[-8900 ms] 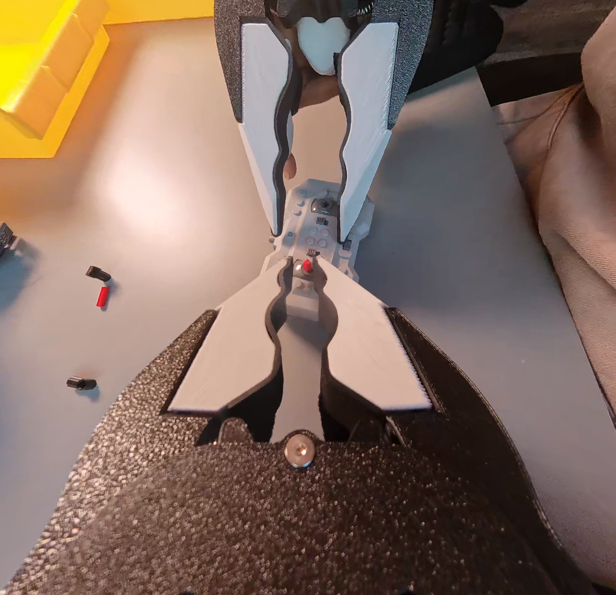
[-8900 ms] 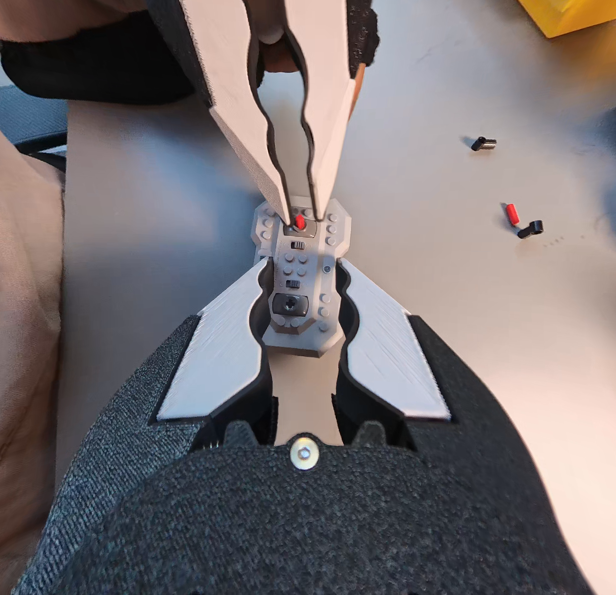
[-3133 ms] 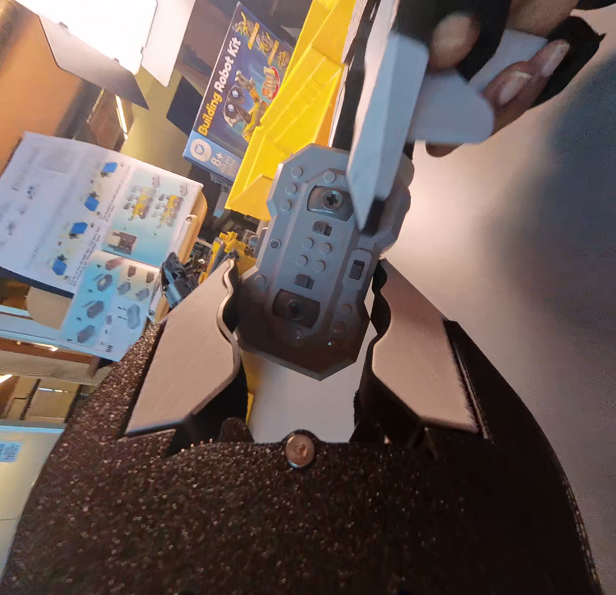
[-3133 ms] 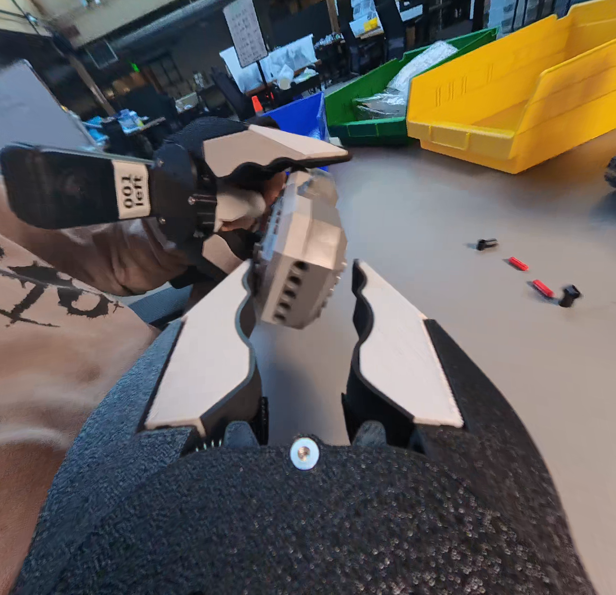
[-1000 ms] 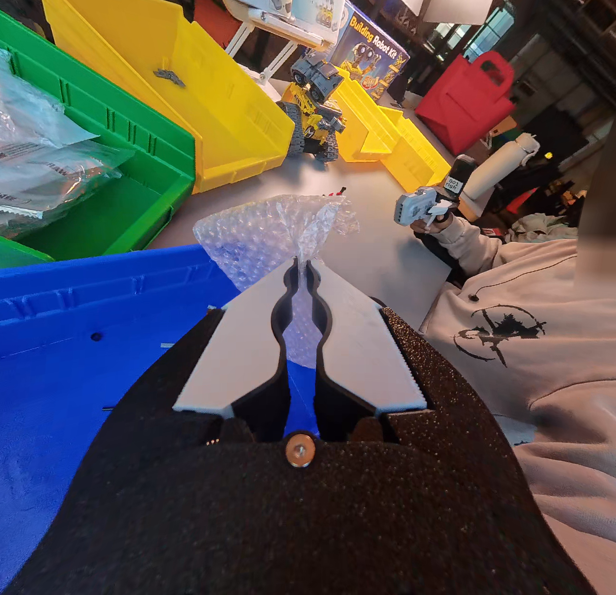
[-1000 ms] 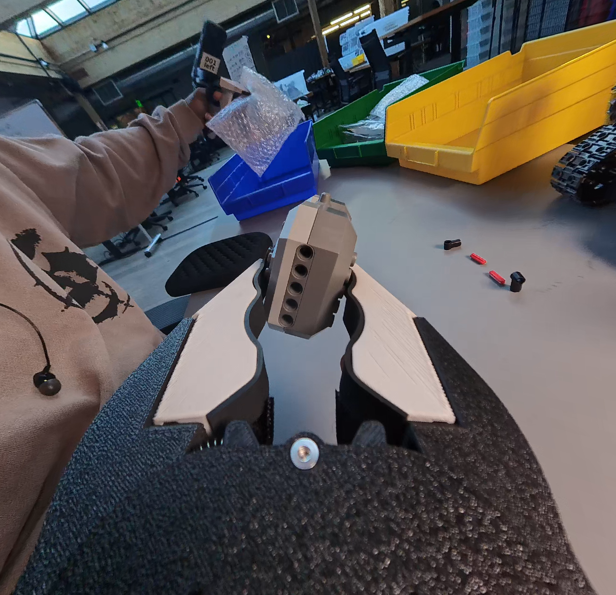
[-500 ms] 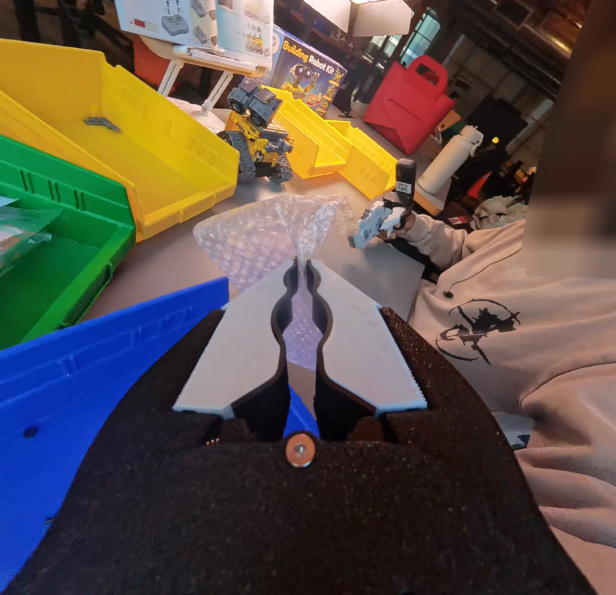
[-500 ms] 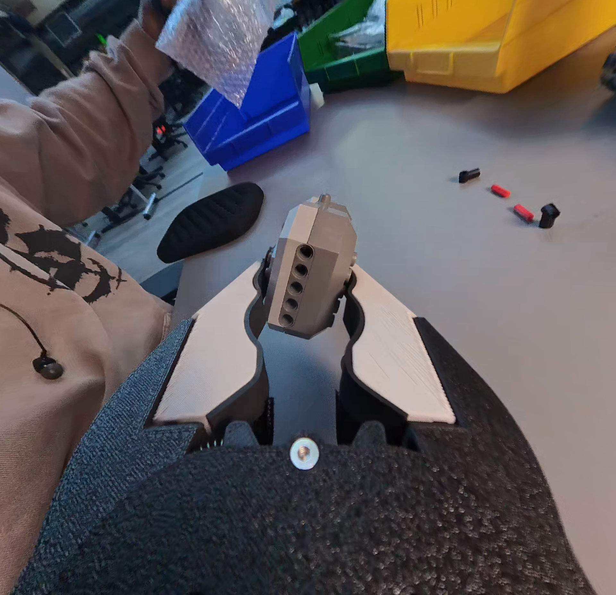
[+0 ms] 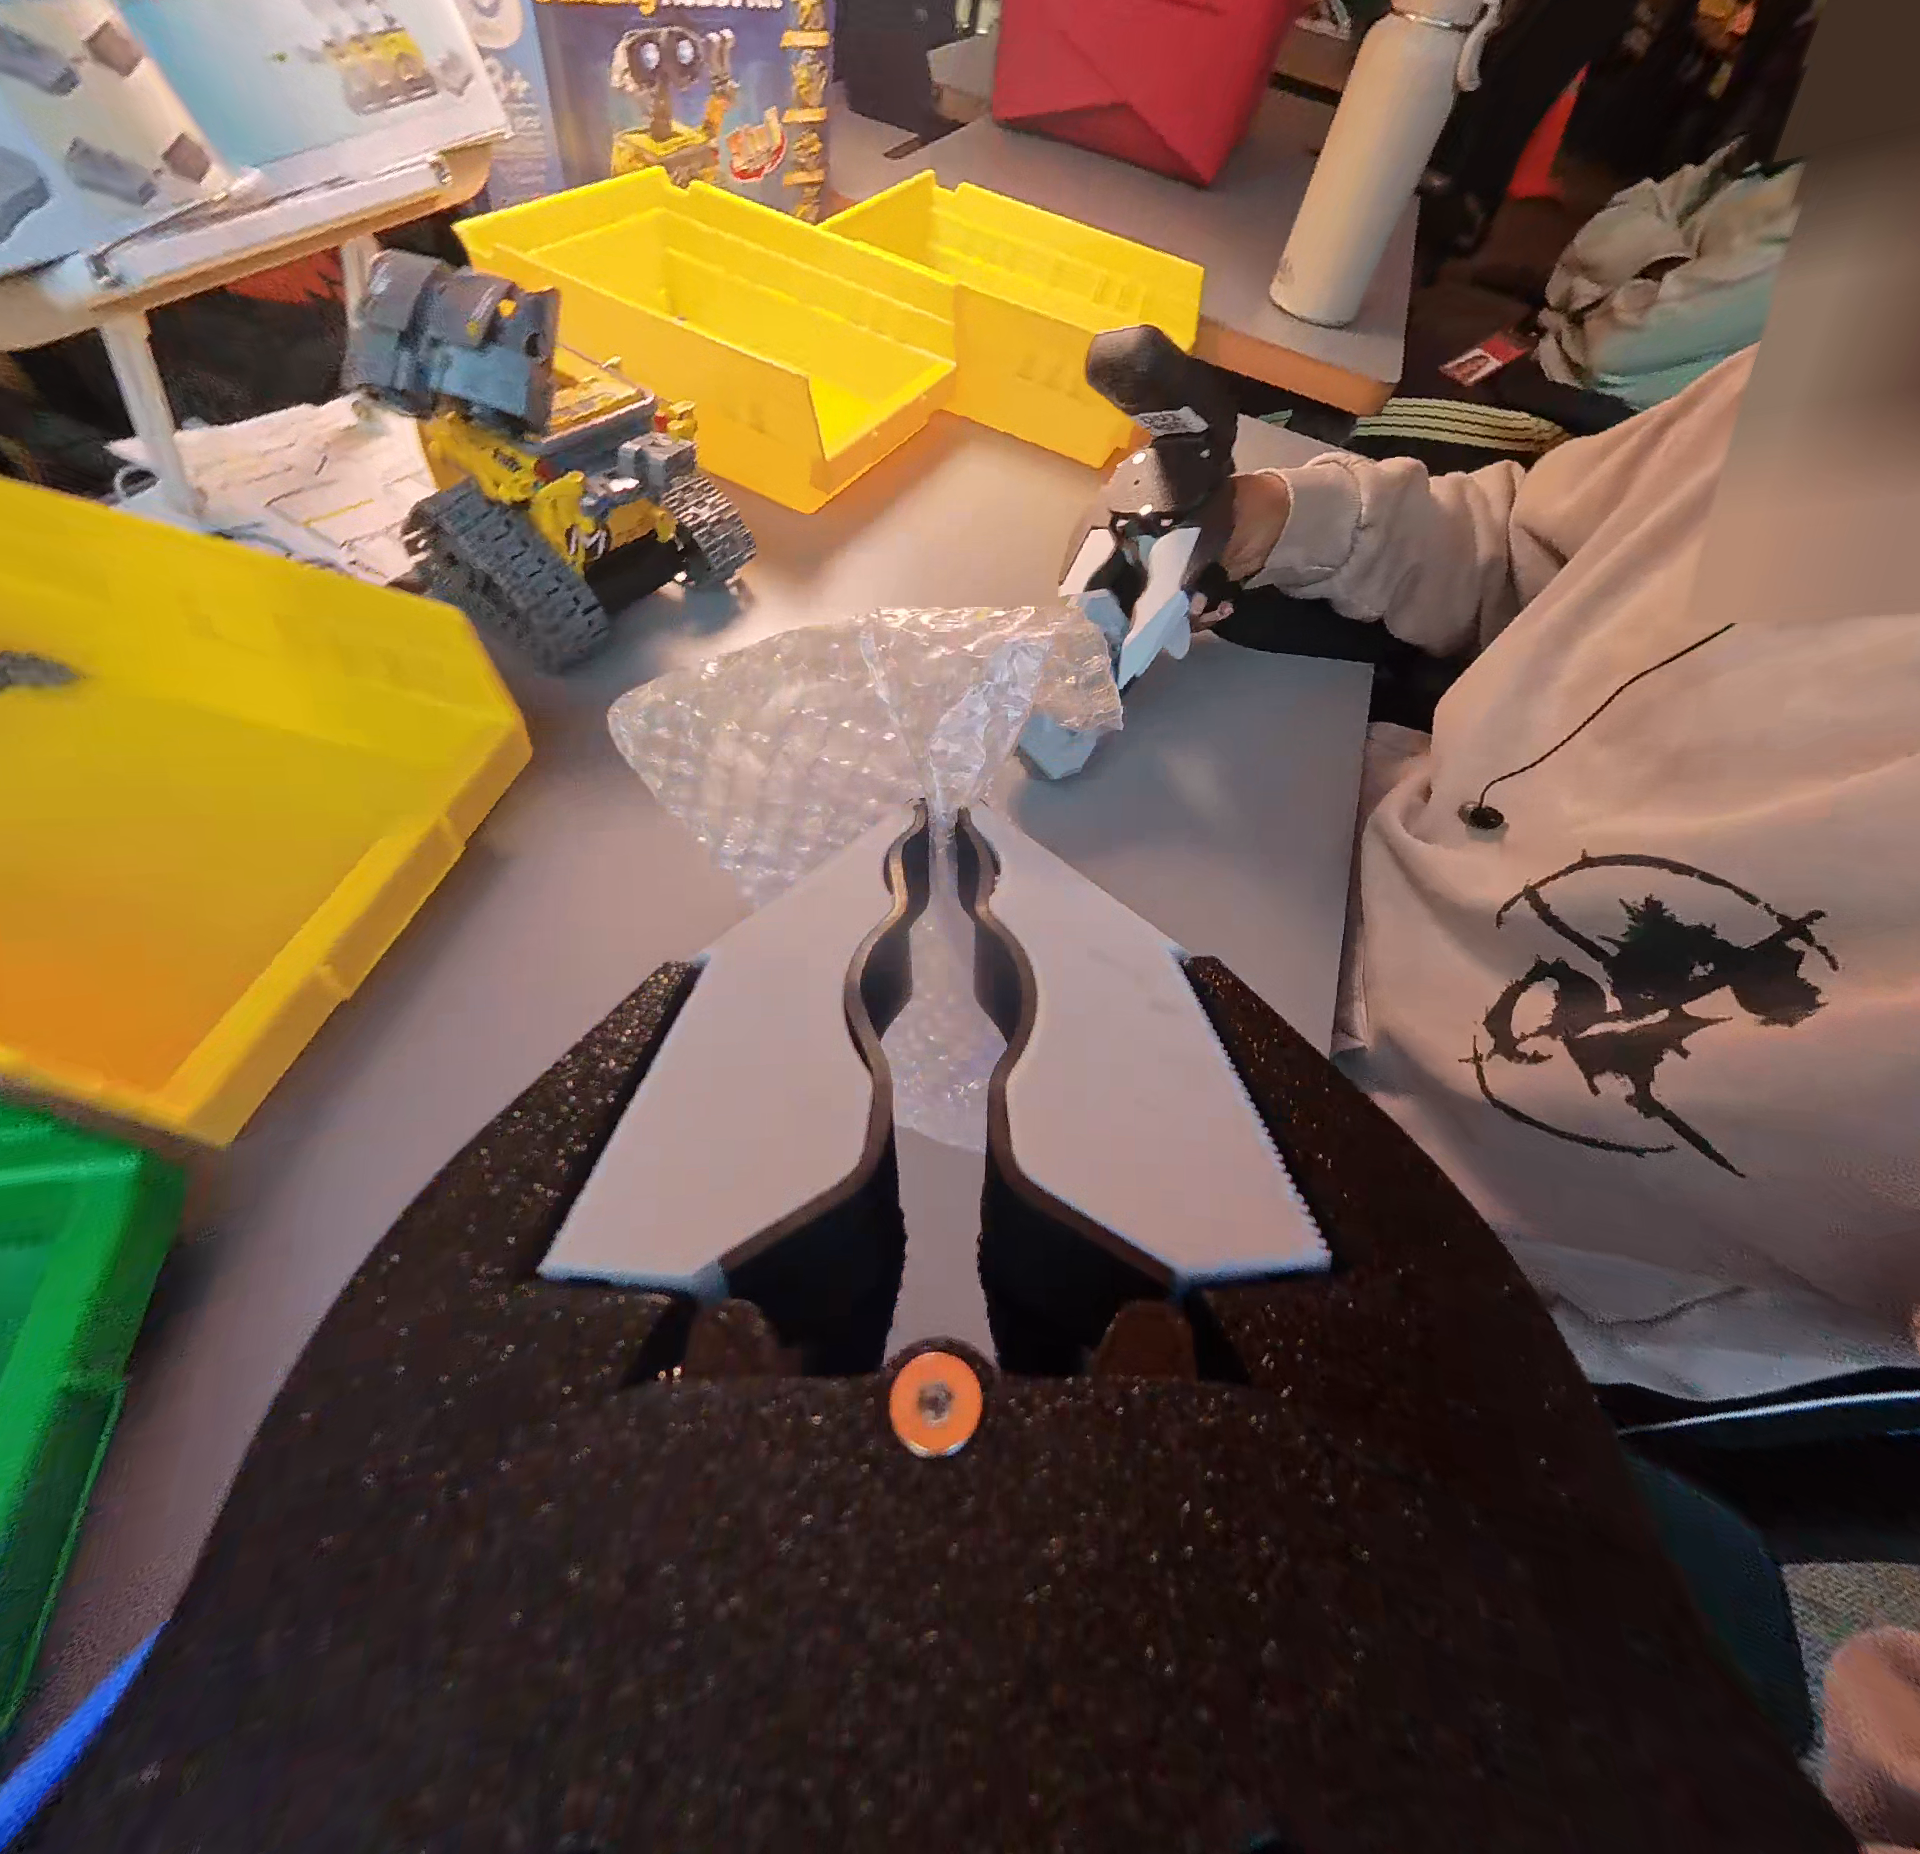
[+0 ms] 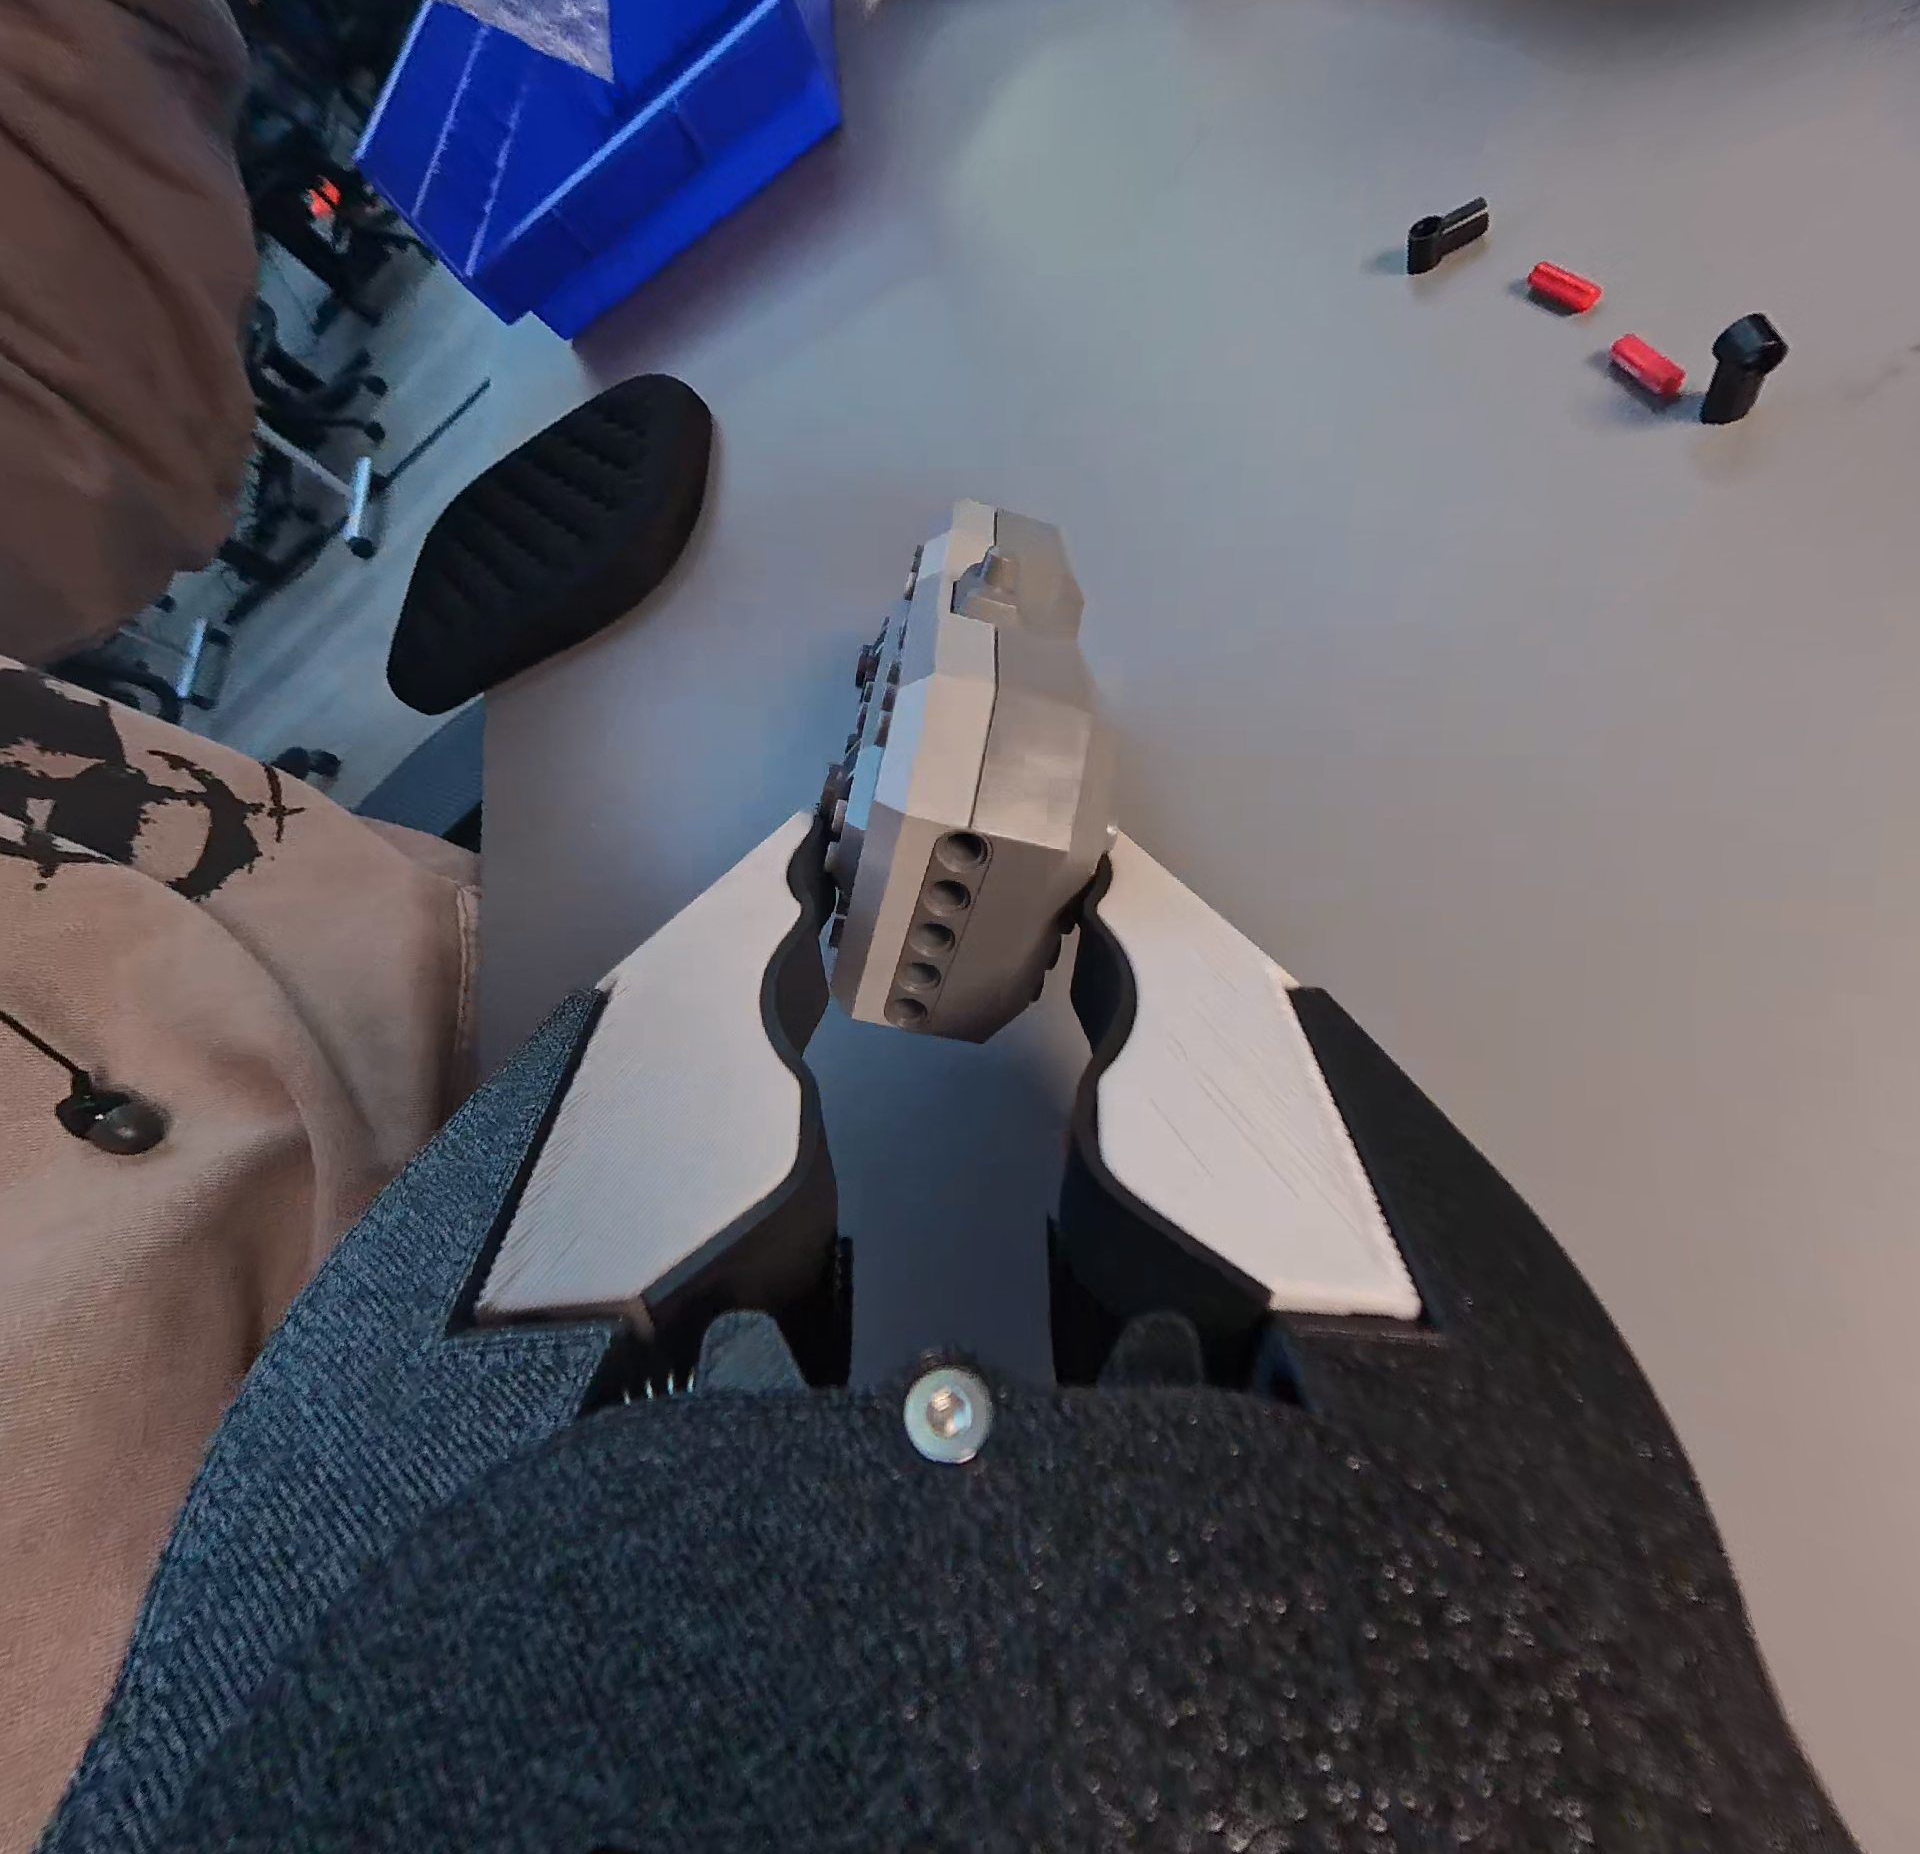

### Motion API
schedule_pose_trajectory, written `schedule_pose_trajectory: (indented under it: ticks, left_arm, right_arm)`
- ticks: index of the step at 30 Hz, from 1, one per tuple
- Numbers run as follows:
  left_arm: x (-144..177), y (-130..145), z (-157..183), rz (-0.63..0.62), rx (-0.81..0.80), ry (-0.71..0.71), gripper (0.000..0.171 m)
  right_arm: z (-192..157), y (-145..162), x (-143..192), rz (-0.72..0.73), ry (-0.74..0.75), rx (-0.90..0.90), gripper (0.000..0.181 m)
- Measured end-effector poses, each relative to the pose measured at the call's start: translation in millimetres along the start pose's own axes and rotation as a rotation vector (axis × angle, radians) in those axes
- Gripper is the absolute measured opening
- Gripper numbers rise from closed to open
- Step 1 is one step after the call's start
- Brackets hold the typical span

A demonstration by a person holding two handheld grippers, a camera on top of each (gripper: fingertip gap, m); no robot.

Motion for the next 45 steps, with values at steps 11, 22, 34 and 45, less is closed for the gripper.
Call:
schedule_pose_trajectory:
  ticks: [11, 22, 34, 45]
  left_arm:
    - [-106, -15, 40, 0.292, 0.018, 0.260, 0.003]
    - [-162, 6, 20, 0.556, 0.372, 0.525, 0.002]
    - [-180, 17, 26, 0.527, 0.478, 0.607, 0.002]
    - [-220, 34, 72, 0.250, 0.479, 0.729, 0.002]
  right_arm:
    - [8, 1, 7, -0.012, 0.058, 0.013, 0.051]
    - [16, -8, 28, 0.041, 0.127, 0.075, 0.069]
    - [-6, -76, 62, 0.443, 0.300, 0.496, 0.046]
    - [-47, -120, 18, 0.298, 0.302, 0.986, 0.001]
Point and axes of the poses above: each gripper's, where its closed fingertips meet, x back along the fingers, y out of its underside, z = x × y across the jaws, the point moved 4 cm from there along x, back along the fingers, and after that the axes turned 8 degrees about -y, right-handed, at the moved point
